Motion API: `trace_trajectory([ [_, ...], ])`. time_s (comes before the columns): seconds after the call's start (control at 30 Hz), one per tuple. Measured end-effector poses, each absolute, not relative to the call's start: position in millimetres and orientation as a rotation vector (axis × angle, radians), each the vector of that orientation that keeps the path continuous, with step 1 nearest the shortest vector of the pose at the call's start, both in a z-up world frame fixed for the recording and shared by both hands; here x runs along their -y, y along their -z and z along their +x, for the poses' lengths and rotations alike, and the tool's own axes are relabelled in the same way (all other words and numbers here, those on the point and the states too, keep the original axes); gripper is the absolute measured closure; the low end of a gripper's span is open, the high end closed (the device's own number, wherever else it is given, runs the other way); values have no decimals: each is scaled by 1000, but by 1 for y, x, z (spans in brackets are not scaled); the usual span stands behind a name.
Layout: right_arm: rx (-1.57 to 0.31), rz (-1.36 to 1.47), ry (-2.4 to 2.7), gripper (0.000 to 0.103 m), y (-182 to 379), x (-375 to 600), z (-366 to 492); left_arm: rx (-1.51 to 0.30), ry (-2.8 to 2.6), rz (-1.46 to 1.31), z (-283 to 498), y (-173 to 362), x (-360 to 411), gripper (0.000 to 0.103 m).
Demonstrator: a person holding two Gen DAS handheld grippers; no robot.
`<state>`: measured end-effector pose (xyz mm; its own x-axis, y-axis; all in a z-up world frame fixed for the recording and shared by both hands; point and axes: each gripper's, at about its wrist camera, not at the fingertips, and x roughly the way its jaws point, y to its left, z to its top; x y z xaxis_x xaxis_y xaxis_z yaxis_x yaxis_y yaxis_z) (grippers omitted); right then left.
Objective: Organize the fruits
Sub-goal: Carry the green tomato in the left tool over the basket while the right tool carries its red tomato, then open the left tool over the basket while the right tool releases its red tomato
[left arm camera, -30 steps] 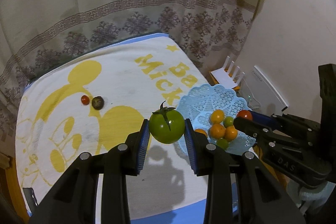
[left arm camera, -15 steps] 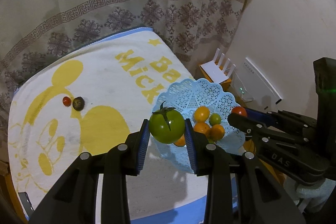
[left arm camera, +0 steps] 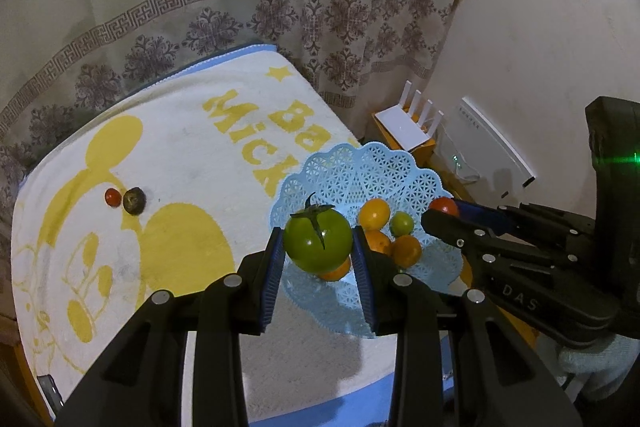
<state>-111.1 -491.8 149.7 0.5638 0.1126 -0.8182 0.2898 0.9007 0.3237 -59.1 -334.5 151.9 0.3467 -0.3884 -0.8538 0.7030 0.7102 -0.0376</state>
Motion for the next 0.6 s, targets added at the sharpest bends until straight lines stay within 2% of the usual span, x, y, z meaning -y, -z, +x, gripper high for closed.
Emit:
trace_trajectory([
  [0.03,-975,456,113,76,-149,492,-111,-989,725,368,-58,-151,335,68],
  [0.13,-983,462,120,76,-147,494,-109,-984,713,361,-56,-151,333,42],
  [0.37,-1010,497,136,76,-138,498,-106,-987,698,359,-51,-150,328,42],
  [0.43,-1017,506,143,71,-136,499,-105,-985,695,359,-51,-150,327,41],
  [0.47,-1017,509,146,60,-136,498,-105,-984,691,359,-50,-150,326,41],
  [0.6,-1012,507,152,58,-137,497,-105,-986,676,350,-47,-150,321,41],
])
